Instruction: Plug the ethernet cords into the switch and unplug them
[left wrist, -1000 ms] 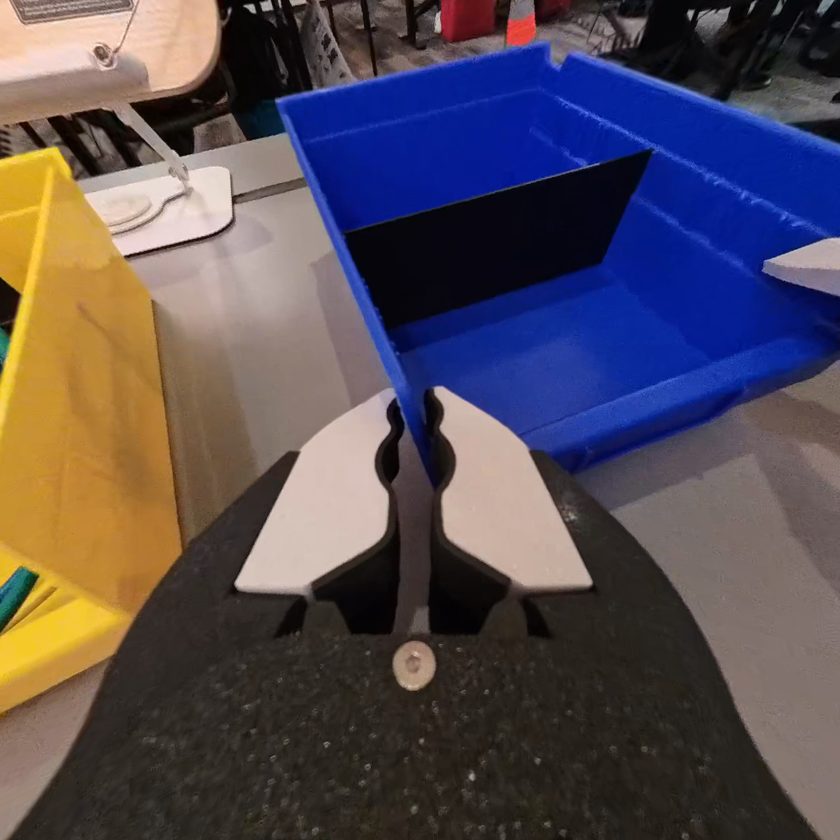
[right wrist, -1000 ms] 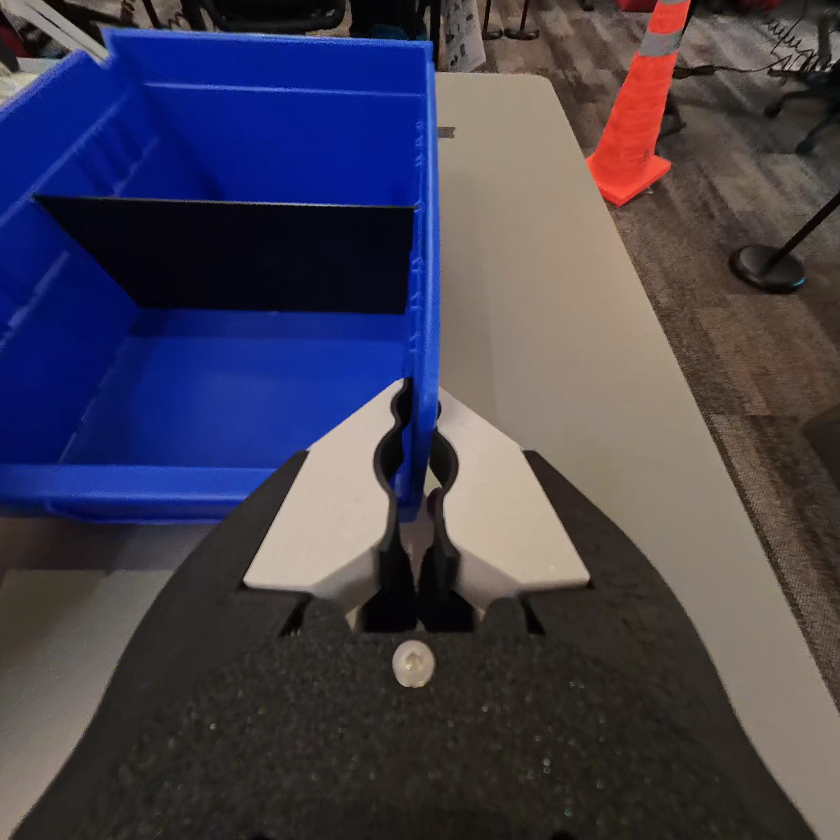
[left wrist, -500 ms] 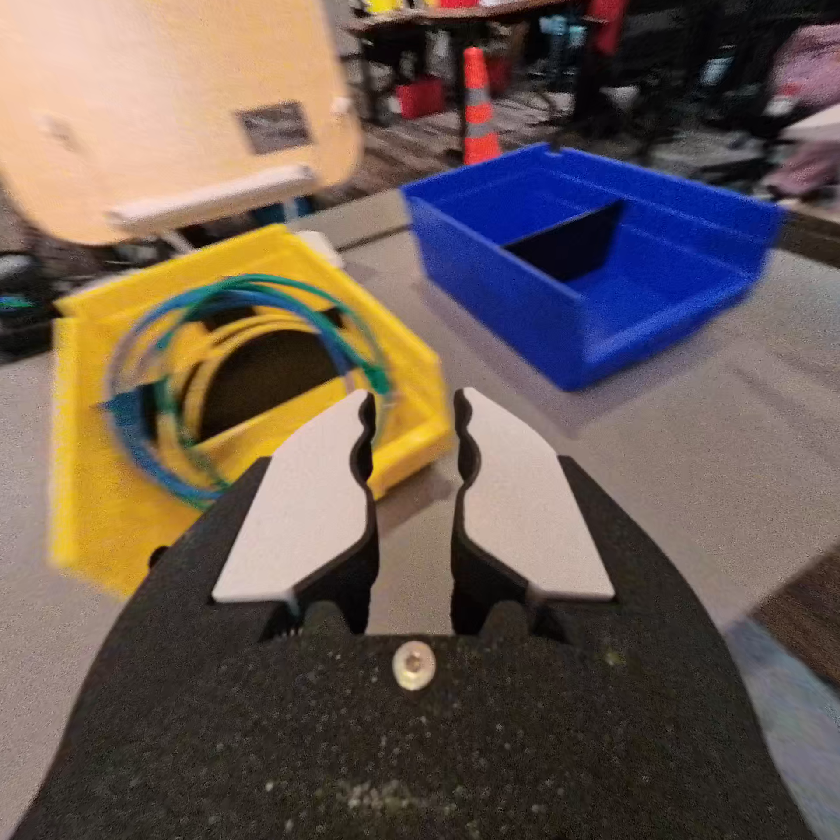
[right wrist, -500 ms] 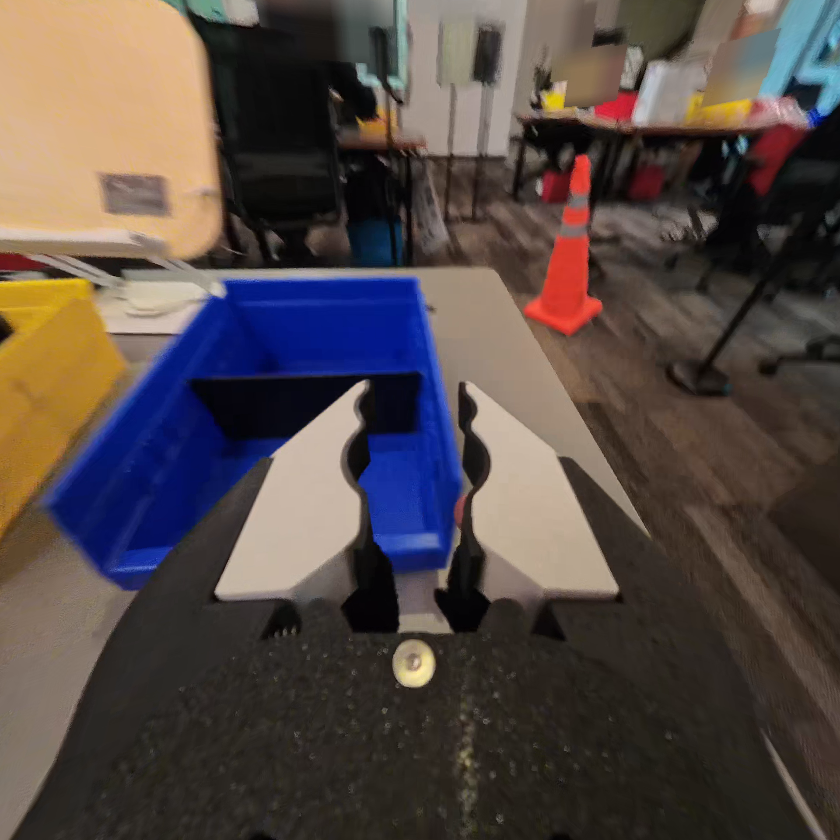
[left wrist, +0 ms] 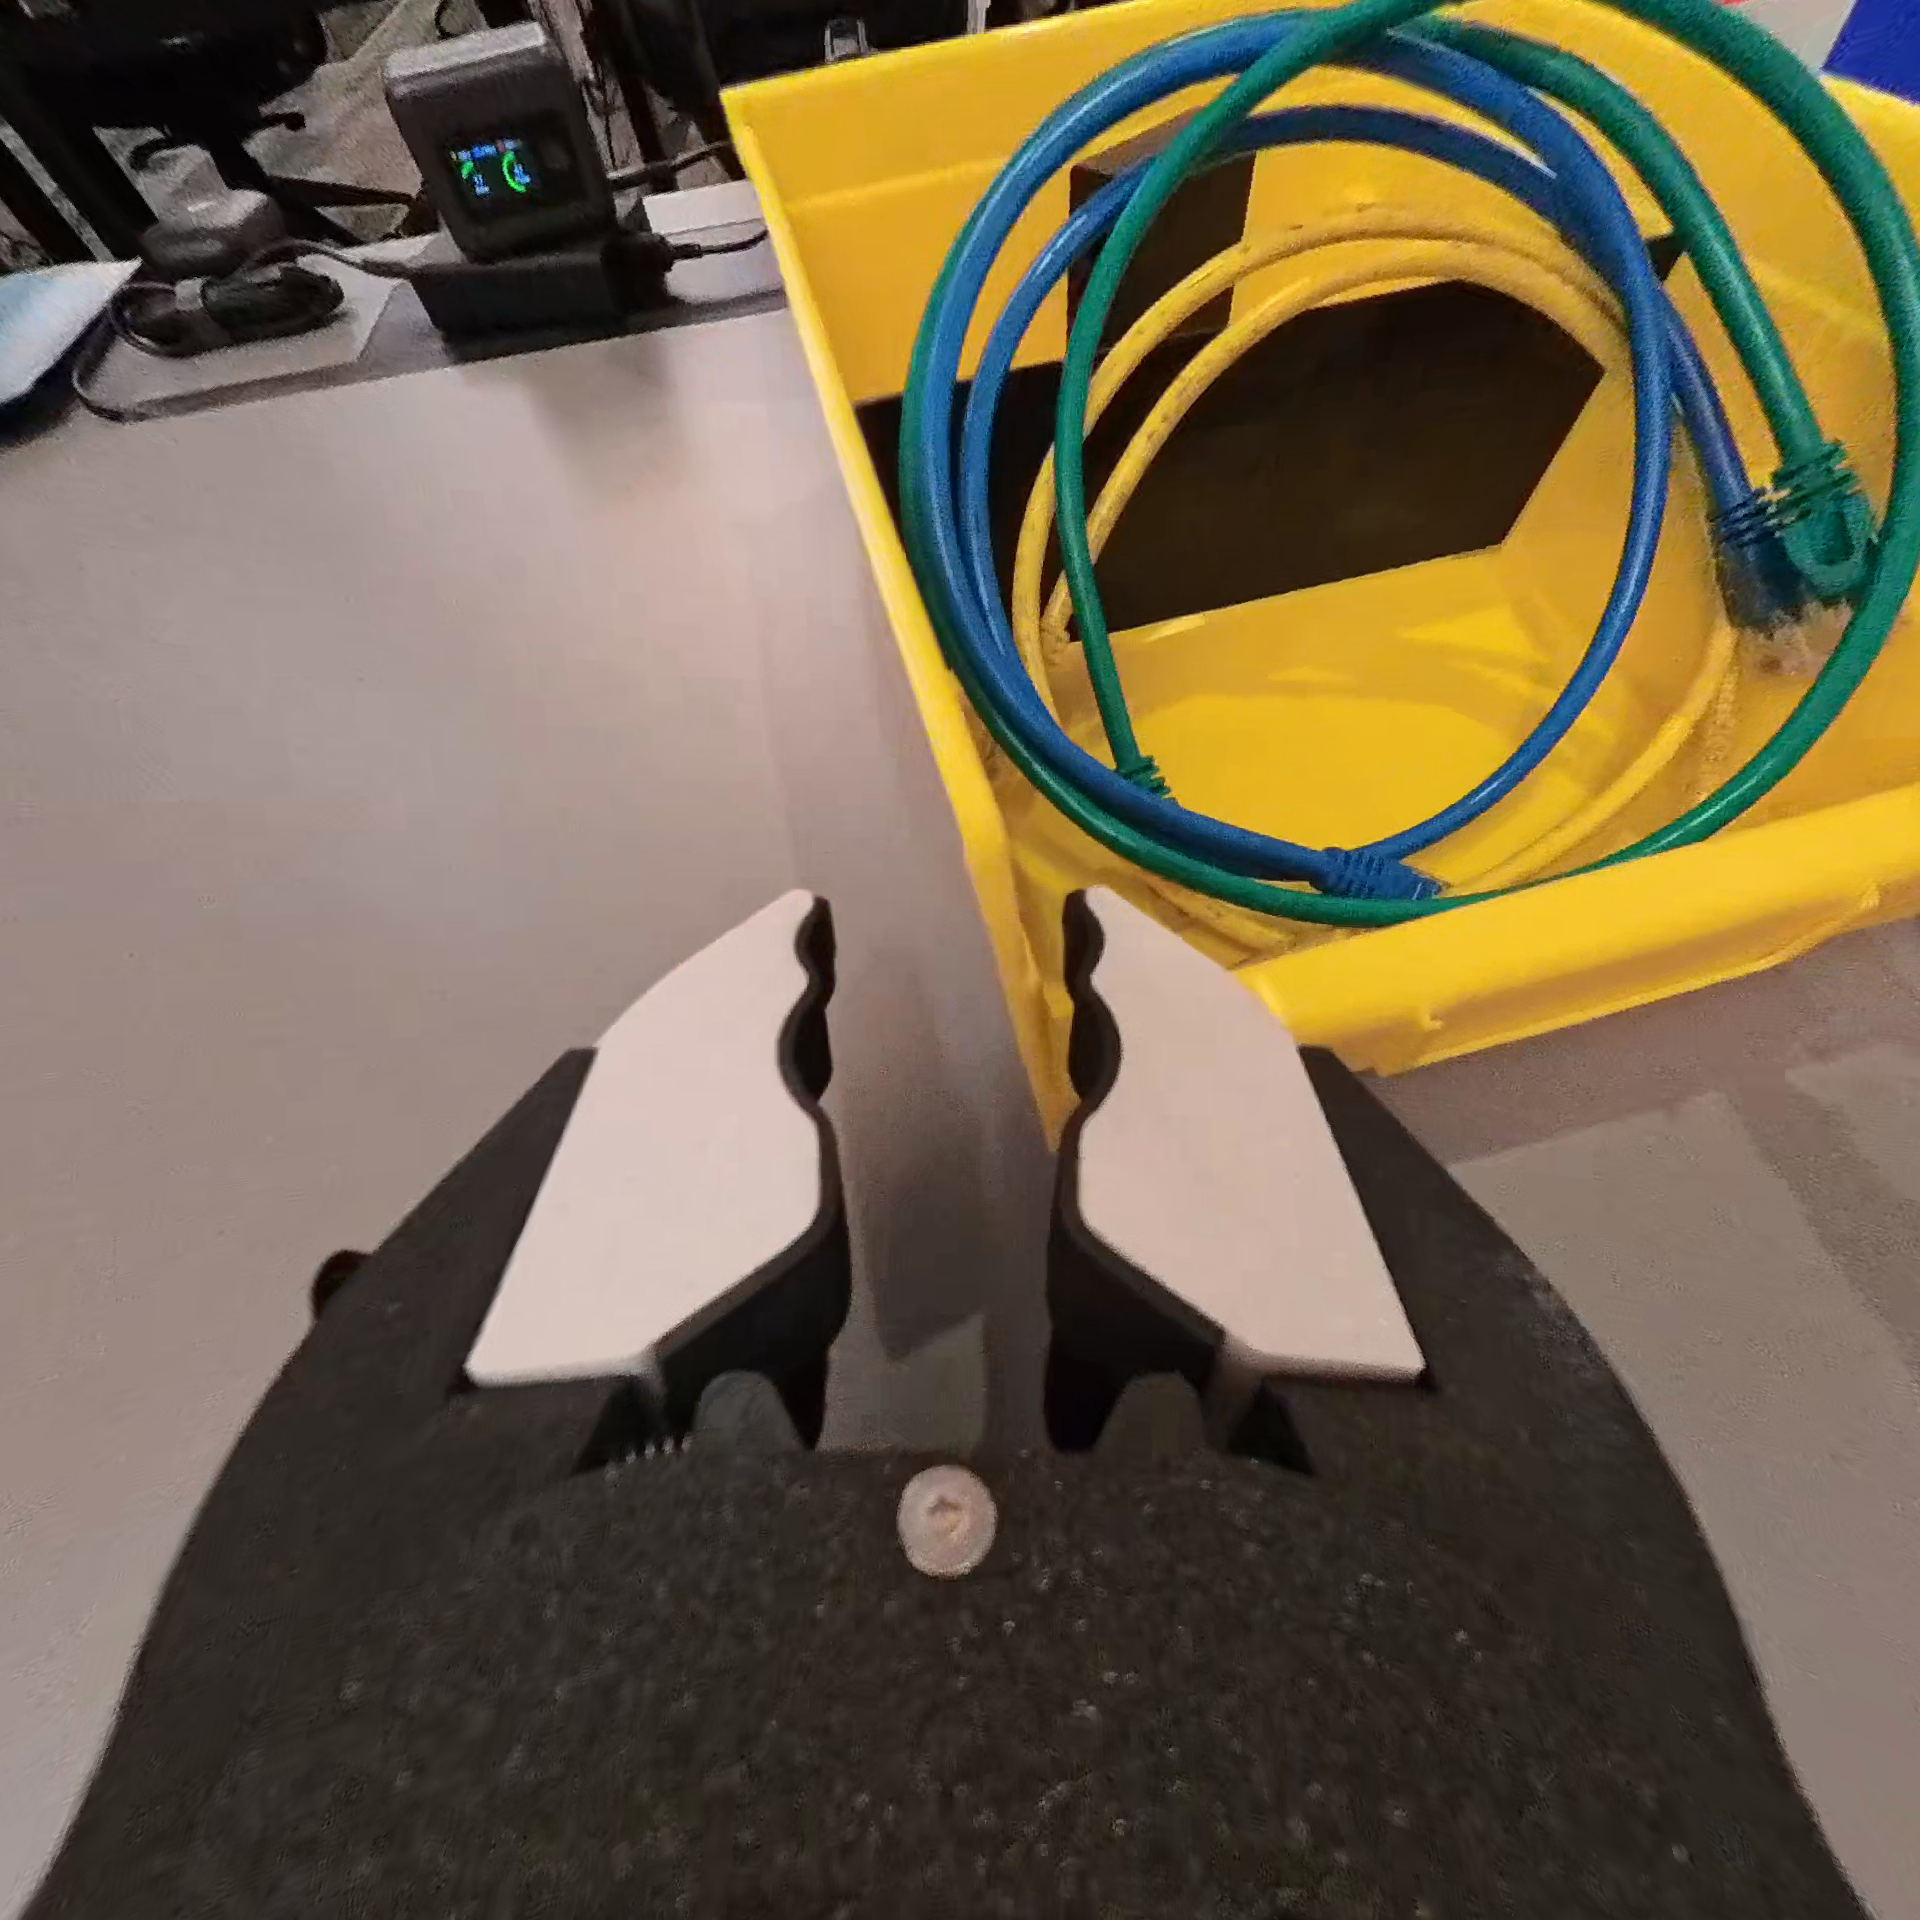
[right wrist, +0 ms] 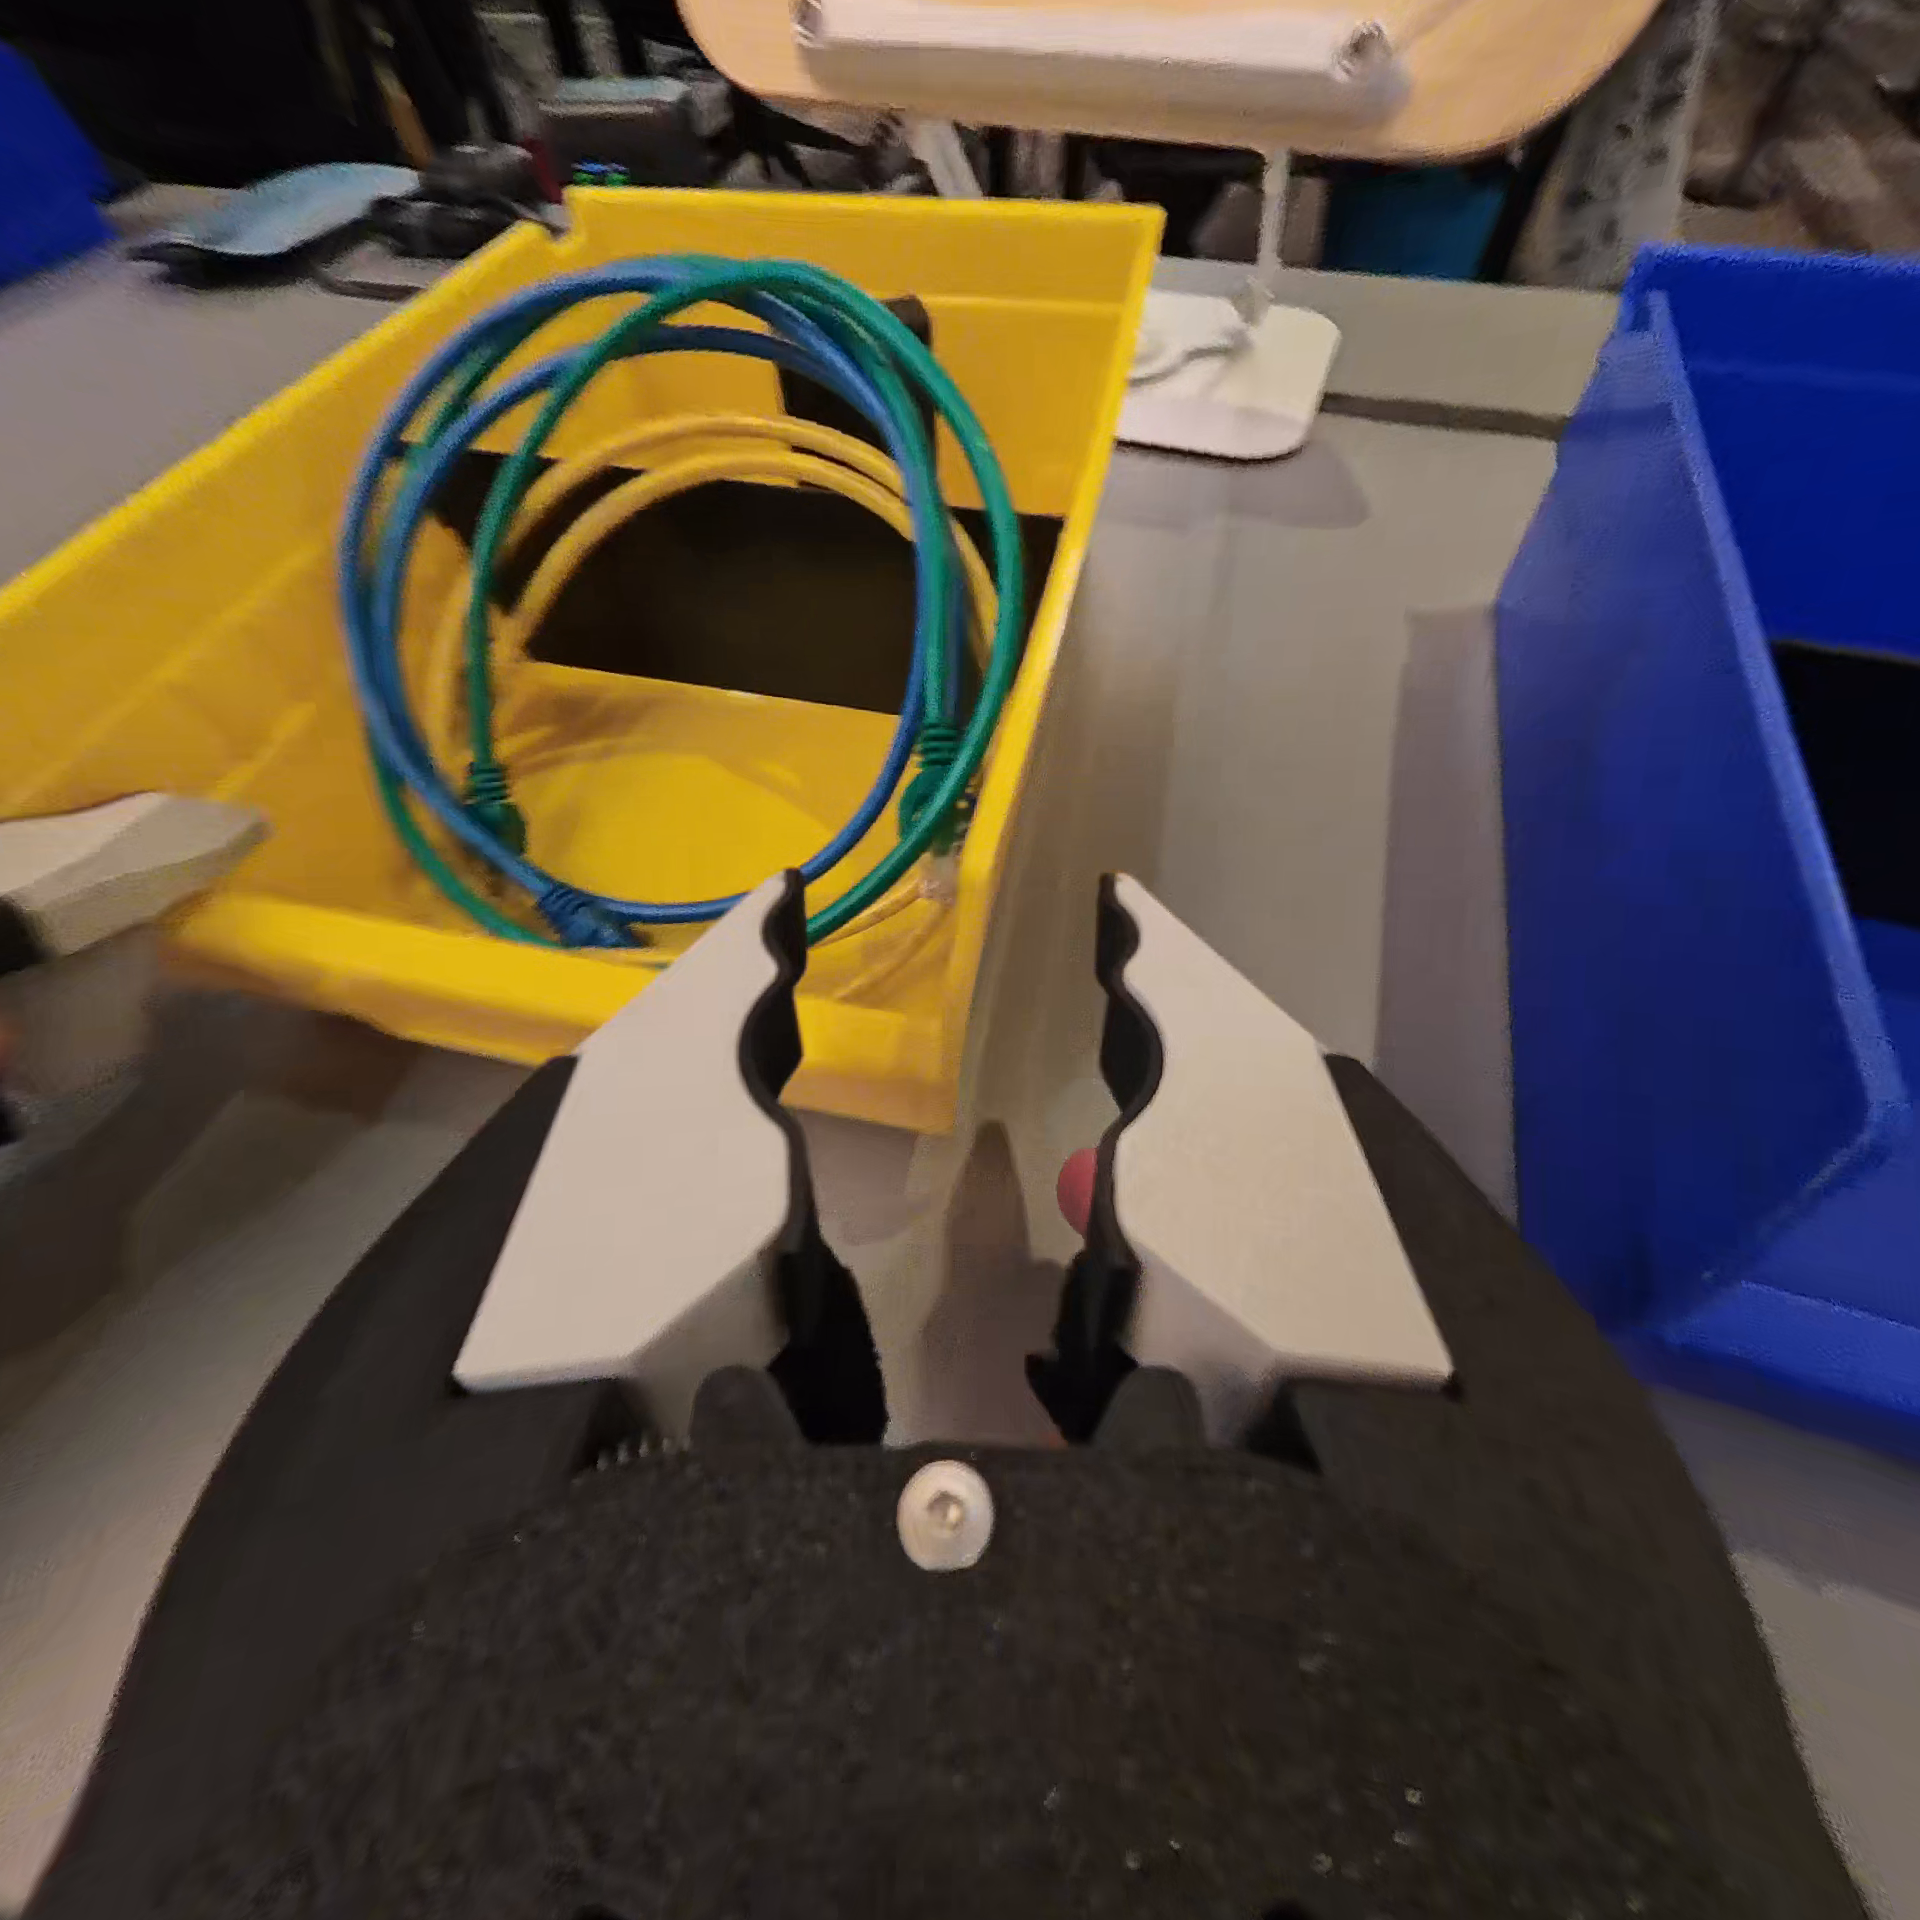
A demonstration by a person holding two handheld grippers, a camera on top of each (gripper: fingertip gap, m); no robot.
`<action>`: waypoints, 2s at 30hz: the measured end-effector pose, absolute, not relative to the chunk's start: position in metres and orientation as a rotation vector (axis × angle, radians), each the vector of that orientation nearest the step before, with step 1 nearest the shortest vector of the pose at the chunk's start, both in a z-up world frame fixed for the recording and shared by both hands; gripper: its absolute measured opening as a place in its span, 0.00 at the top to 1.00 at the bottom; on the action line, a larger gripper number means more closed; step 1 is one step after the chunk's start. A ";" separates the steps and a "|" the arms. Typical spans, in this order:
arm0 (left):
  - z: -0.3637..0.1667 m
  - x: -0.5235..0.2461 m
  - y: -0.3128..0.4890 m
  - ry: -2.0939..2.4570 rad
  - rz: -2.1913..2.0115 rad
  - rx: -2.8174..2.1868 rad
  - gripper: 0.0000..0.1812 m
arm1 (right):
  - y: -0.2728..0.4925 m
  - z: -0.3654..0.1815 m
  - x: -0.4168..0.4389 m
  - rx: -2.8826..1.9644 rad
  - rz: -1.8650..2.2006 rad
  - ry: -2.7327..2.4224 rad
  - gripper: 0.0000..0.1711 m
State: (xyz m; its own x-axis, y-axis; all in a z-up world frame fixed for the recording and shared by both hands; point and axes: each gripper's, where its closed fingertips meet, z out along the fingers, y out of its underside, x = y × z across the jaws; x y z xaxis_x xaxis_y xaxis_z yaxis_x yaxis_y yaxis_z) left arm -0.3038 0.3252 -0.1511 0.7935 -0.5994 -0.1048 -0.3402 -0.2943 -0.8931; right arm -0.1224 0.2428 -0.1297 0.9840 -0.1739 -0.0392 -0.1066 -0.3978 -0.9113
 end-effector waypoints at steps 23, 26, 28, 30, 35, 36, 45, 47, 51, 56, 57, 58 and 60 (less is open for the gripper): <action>-0.103 -0.462 0.427 0.645 -0.299 -1.768 0.99 | 0.352 -0.079 -0.282 -1.749 -0.313 0.187 0.98; -0.114 -0.487 0.441 0.634 -0.290 -1.805 0.99 | 0.370 -0.091 -0.306 -1.789 -0.294 0.173 0.98; -0.123 -0.498 0.446 0.640 -0.263 -1.829 0.99 | 0.378 -0.101 -0.316 -1.828 -0.277 0.174 0.98; -0.134 -0.505 0.450 0.645 -0.217 -1.867 0.98 | 0.384 -0.115 -0.321 -1.875 -0.260 0.163 0.98; -0.145 -0.516 0.462 0.518 -0.221 -1.949 0.99 | 0.389 -0.136 -0.334 -1.949 -0.170 0.079 0.96; -0.146 -0.516 0.462 0.498 -0.250 -1.963 0.99 | 0.388 -0.136 -0.335 -1.976 -0.146 0.080 0.96; -0.148 -0.519 0.463 0.520 -0.191 -1.942 0.97 | 0.337 -0.111 -0.359 -2.097 0.379 -0.260 0.89; -0.147 -0.521 0.463 0.524 -0.175 -1.938 0.95 | 0.299 -0.093 -0.360 -2.041 0.536 -0.374 0.83; -0.146 -0.525 0.457 0.519 -0.125 -1.940 0.94 | 0.239 -0.082 -0.287 -1.939 0.400 -0.385 0.79; -0.139 -0.534 0.440 0.534 -0.004 -1.961 0.91 | 0.172 -0.107 -0.170 -1.886 0.171 -0.147 0.72; -0.135 -0.535 0.436 0.517 0.016 -1.962 0.89 | 0.160 -0.111 -0.156 -1.879 0.137 -0.116 0.71; -0.129 -0.536 0.432 0.490 0.035 -1.955 0.86 | 0.150 -0.112 -0.140 -1.862 0.082 -0.078 0.71; -0.112 -0.530 0.422 0.432 0.007 -1.920 0.86 | 0.136 -0.114 -0.104 -1.834 -0.060 -0.018 0.71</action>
